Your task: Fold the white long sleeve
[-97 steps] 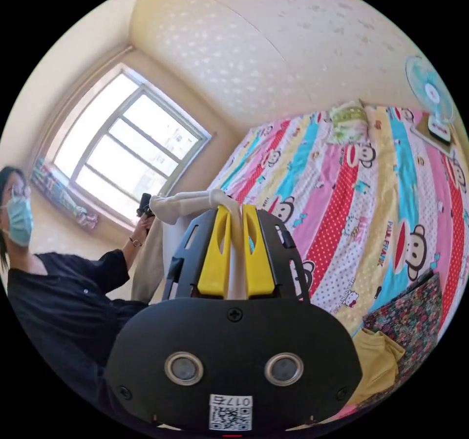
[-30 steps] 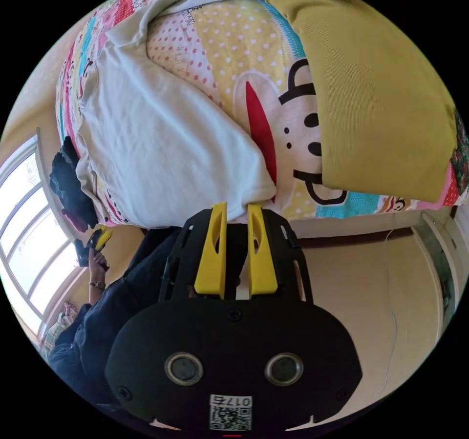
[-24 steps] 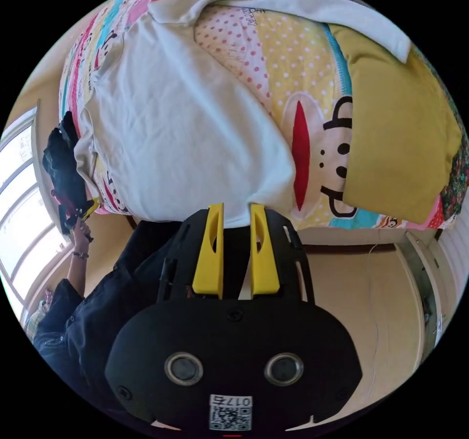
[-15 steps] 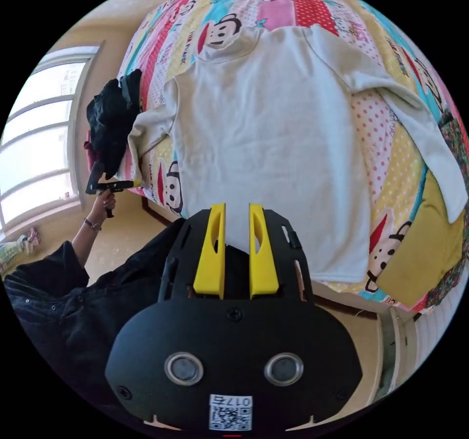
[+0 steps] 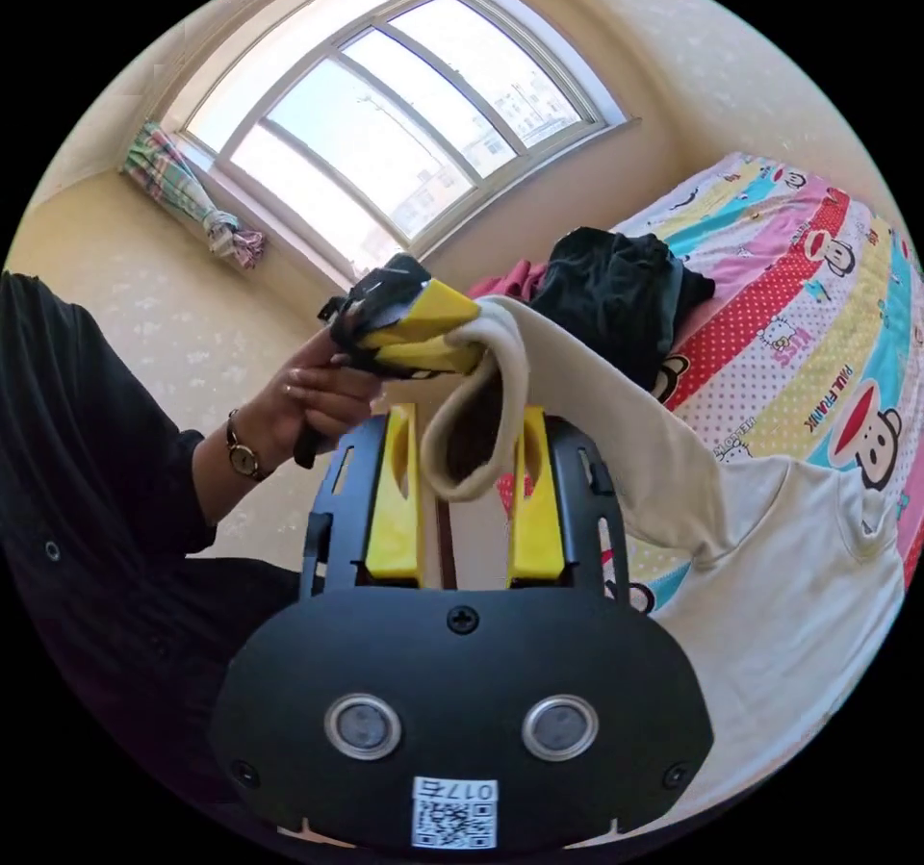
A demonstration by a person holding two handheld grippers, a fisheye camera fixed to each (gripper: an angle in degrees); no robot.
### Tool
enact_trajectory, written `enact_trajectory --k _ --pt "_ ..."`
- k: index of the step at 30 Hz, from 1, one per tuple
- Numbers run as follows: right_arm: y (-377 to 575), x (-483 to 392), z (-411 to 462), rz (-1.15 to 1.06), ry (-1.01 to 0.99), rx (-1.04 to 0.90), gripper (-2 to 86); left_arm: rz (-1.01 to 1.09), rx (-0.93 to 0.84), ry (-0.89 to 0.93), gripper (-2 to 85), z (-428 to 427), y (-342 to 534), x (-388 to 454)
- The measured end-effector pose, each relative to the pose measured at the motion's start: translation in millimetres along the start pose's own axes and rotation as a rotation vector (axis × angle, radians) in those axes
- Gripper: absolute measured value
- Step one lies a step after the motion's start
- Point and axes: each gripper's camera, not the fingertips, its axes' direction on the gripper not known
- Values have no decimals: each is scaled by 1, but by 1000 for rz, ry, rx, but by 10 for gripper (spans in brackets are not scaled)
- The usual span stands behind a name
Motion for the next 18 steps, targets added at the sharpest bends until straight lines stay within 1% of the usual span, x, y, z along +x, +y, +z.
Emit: enact_trajectory --k 2,3,5,7,9,10,11,12,13,14,15,18 --pt "-4 12 -37 -43 73 29 46 49 63 48 54 -4 1 7" --pt "-3 27 -63 -59 120 17 35 53 79 36 52 -4 2 4" --pt "6 60 -106 -55 184 12 27 -22 64 -36 55 4 6 -15" --pt "25 101 -147 4 269 36 25 -101 15 -117 66 31 18 -52" --pt "64 170 -188 124 388 46 34 -183 -48 -193 75 62 33 -88" --pt "76 189 -195 166 421 39 39 -233 -86 -244 81 83 44 -113" --pt "103 229 -206 280 477 12 57 -255 -106 -270 84 94 51 -126" --pt "135 271 -215 468 516 -36 85 -298 -148 -330 90 115 63 -151" --pt "152 291 -220 578 522 -60 95 -348 -191 -398 98 134 75 -177" --pt "190 318 -228 742 501 -87 116 -372 -206 -434 104 142 81 -188" --pt "226 328 -235 835 477 -89 124 -408 -228 -506 117 155 92 -209" --pt "300 322 -241 979 449 -107 139 -475 -297 -705 148 183 112 -258"
